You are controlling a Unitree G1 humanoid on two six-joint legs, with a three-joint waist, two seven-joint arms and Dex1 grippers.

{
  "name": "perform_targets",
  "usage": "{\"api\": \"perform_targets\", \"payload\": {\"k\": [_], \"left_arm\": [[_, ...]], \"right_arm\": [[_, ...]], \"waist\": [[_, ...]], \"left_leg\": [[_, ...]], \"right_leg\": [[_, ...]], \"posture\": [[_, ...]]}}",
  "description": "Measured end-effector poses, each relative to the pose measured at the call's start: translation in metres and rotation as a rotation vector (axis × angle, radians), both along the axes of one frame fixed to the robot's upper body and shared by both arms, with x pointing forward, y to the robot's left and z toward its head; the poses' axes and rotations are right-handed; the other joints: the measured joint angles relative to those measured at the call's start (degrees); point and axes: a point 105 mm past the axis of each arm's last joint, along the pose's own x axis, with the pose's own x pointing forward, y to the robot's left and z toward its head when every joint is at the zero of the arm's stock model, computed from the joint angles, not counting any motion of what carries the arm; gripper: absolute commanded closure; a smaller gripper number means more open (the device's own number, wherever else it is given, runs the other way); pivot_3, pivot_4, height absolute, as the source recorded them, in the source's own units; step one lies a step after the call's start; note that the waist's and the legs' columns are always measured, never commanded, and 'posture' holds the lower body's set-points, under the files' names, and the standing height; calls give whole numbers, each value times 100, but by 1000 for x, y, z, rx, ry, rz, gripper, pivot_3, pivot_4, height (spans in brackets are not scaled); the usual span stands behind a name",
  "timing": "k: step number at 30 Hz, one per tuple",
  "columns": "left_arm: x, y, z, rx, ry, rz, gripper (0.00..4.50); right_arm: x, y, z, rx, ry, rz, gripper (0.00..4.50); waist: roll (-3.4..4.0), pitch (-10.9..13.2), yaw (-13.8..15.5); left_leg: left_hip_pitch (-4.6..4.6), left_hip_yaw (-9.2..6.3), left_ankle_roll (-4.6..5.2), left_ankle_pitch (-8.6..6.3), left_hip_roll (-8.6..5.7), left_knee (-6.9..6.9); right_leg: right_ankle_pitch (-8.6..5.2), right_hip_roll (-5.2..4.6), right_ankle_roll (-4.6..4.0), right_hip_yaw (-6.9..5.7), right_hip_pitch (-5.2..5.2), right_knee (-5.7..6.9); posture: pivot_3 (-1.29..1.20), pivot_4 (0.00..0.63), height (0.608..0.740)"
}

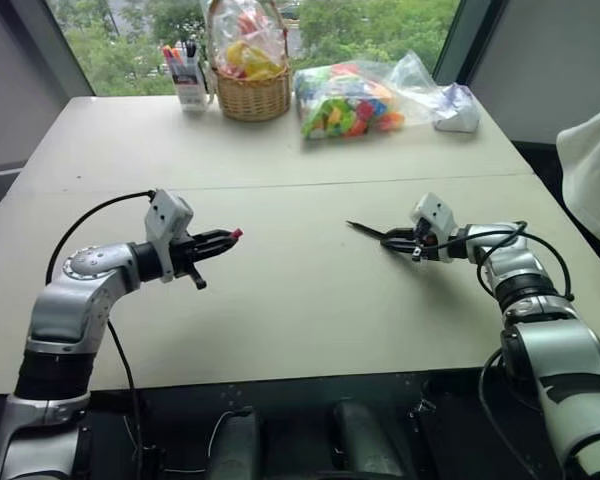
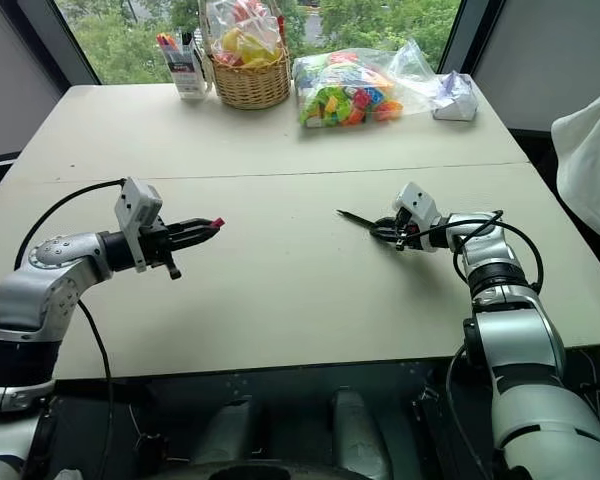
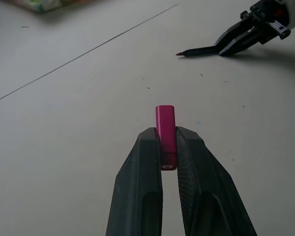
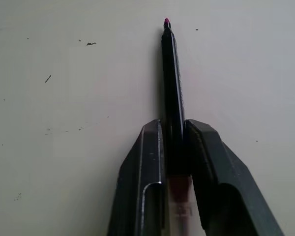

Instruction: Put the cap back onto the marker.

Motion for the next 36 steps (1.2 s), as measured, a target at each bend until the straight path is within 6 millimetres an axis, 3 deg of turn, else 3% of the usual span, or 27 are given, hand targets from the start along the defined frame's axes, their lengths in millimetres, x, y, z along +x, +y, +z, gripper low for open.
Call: {"api": "perform_targets", "payload": {"k": [10,19,27,36], "left_arm": [[-3,-16,6,21,-28,-146,4500],[9,-33,1,103,-86,-323,4500],[21,-41,0,146,-146,-399,4500],[21,-46,1,183,-187,-445,4500]], "right_arm": [[0,5,5,-36,-40,51,4465],[-12,28,65,-226,-301,310,4465],[-31,47,69,-327,-326,433,4465],[-41,62,66,-359,-330,490,4465]], "waist": [[5,3,-35],[26,16,-29],[26,16,-24],[26,16,-19]], "left_leg": [[0,1,0,0,-2,-1],[-2,0,0,0,-2,-1],[-3,1,1,-1,-4,0],[-4,0,2,-1,-3,1]], "right_leg": [[0,0,0,1,0,0],[0,2,1,-1,-4,2],[0,1,1,0,-5,2],[0,2,1,0,-6,2]], "posture": [[0,150,740],[0,150,740],[0,150,740],[0,150,740]]}}
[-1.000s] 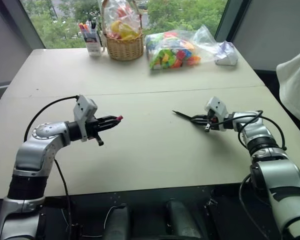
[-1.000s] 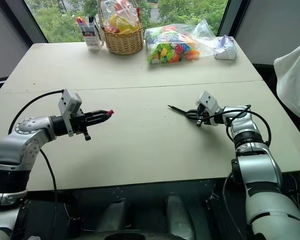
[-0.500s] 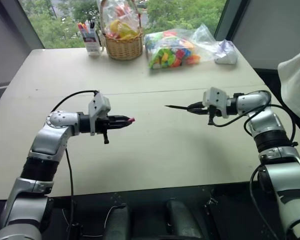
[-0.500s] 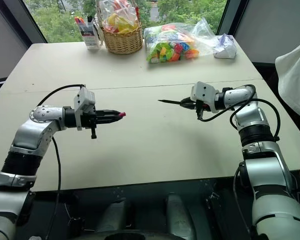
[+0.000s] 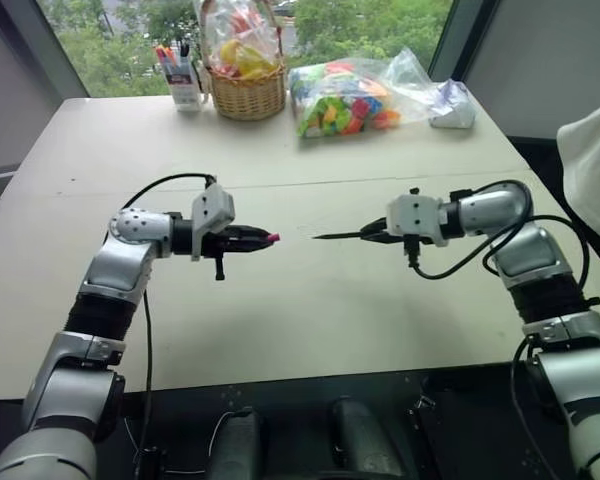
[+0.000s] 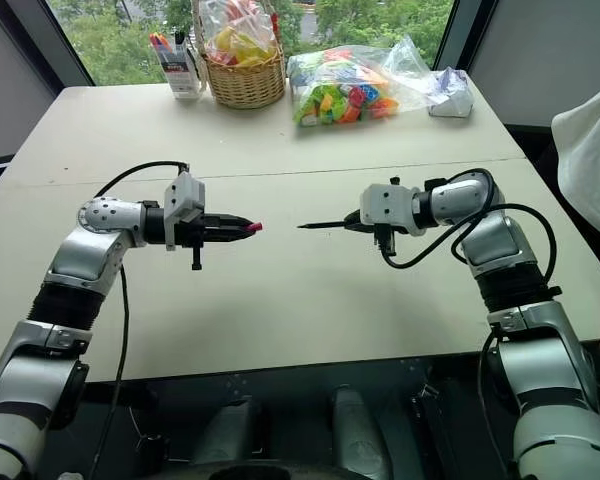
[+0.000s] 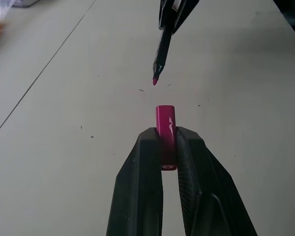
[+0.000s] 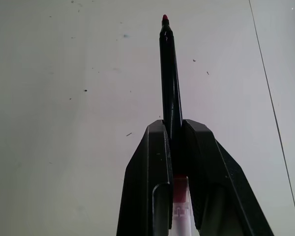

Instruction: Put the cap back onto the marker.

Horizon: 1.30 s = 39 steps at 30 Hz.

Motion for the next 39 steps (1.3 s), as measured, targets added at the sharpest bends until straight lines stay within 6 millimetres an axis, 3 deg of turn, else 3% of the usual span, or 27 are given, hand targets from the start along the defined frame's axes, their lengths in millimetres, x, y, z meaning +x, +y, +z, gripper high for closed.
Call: {"api": "perform_targets", "payload": {"k": [15,39], "left_arm": [[-3,-10,-8,23,-21,-34,4500],[-7,-21,-4,18,-58,-71,4500]], "right_arm": [[-14,19,11,53,90,43,4465],[-20,25,13,92,161,42,4465]], "waist": [[0,0,3],[0,0,3]], "left_leg": [[0,-1,1,0,0,0],[-1,-1,1,-1,0,0]], "right_leg": [[0,0,0,0,0,0],[0,1,0,-1,-1,0]], "posture": [[0,150,740],[0,150,740]]}}
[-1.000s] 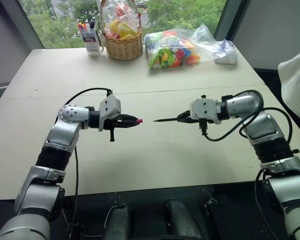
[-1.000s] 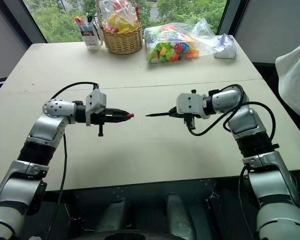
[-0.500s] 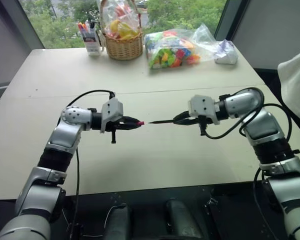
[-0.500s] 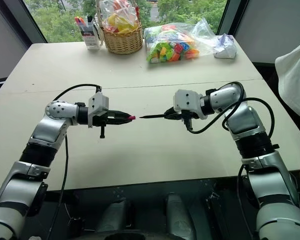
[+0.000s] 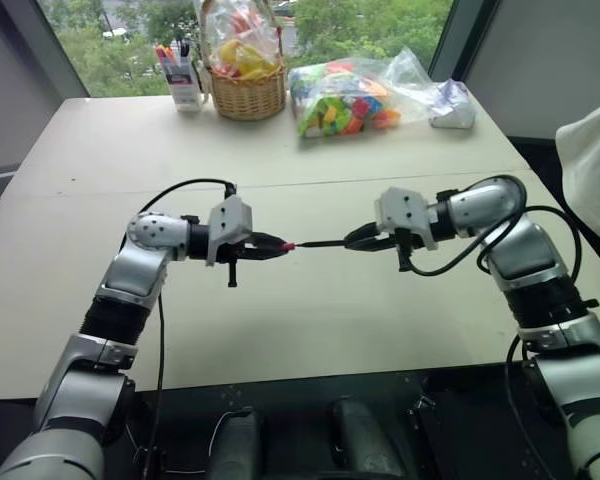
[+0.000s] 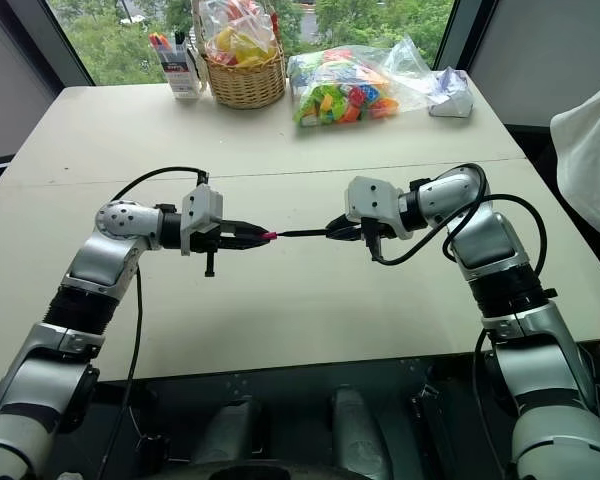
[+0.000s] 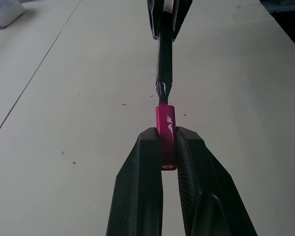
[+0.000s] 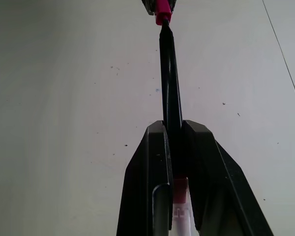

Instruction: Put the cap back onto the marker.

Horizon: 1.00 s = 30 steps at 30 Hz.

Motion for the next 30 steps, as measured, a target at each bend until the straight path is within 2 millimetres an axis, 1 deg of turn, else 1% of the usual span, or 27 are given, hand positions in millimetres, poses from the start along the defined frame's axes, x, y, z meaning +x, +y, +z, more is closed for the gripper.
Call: {"api": "perform_targets", "payload": {"k": [10,12,15,21,30], "left_arm": [[-2,-2,0,-3,-3,-7,4500],[-3,-6,-1,-10,-4,-14,4500],[-3,-7,-1,-9,-10,-16,4500],[2,-10,-7,36,-46,-4,4500],[5,-9,-13,79,-66,-3,4500]], "right_arm": [[-1,1,-1,-3,15,2,4465],[-4,5,1,3,15,17,4465],[-5,6,0,-1,27,17,4465],[-3,8,-4,-20,39,-13,4465],[-2,14,-11,-55,25,-19,4465]], "waist": [[0,0,1],[0,0,-1],[-1,0,1],[-1,0,2],[0,0,2]], "left_leg": [[0,0,0,0,0,0],[0,0,0,0,0,0],[0,-1,0,0,0,0],[-1,0,0,0,0,0],[-2,0,0,0,0,0]], "right_leg": [[0,0,0,0,0,0],[0,0,0,0,0,0],[0,0,0,0,0,0],[0,0,0,0,0,0],[0,1,0,0,-2,0]], "posture": [[0,150,740],[0,150,740],[0,150,740],[0,150,740],[0,150,740]]}}
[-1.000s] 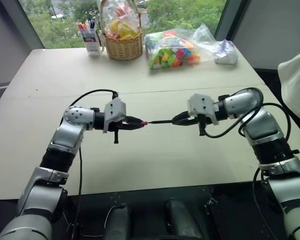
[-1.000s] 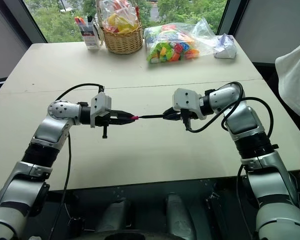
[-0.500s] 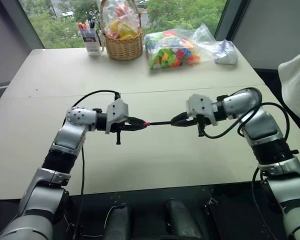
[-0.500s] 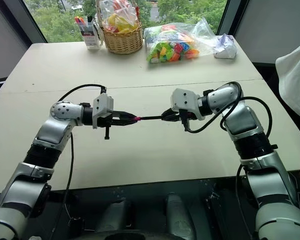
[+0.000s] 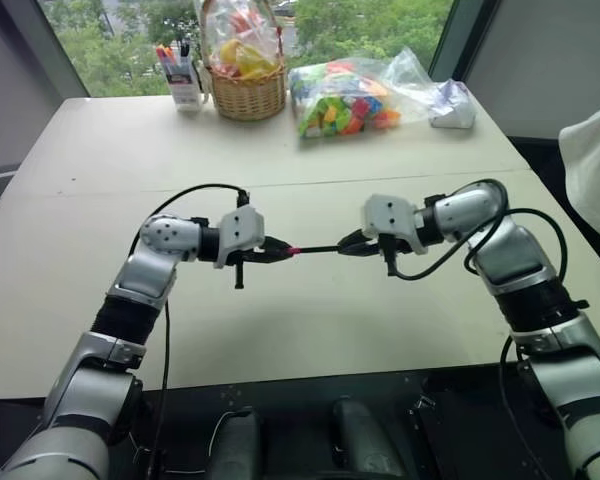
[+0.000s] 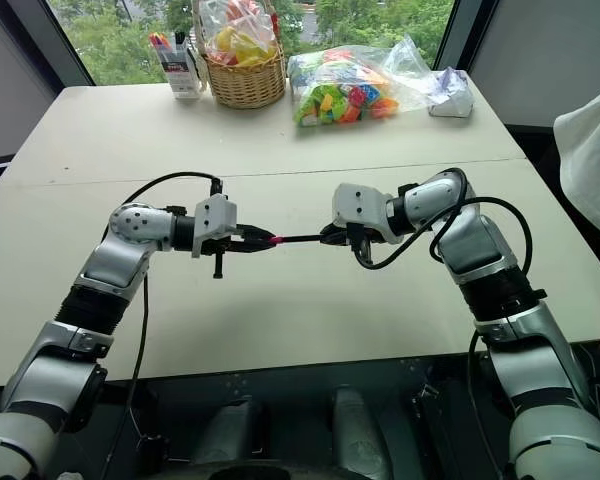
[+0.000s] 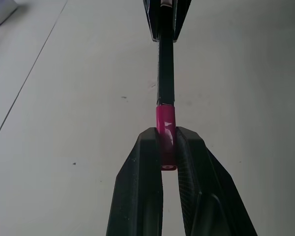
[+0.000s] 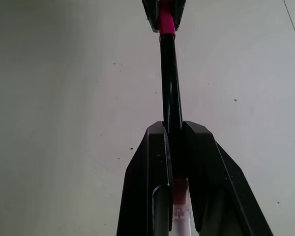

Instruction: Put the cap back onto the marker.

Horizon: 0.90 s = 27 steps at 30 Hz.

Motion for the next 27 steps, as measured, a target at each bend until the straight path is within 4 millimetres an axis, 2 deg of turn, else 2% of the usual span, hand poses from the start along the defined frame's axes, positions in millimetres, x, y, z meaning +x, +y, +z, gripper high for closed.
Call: {"api": "perform_targets", "payload": {"k": [27], "left_arm": [[-3,0,2,-31,23,-31,4500]], "right_arm": [[-6,9,0,-40,-53,25,4465]], "waist": [[0,0,1]], "left_leg": [[-1,-1,0,0,0,0]], "right_leg": [[0,0,0,-1,-2,0]], "posture": [[0,150,740]]}}
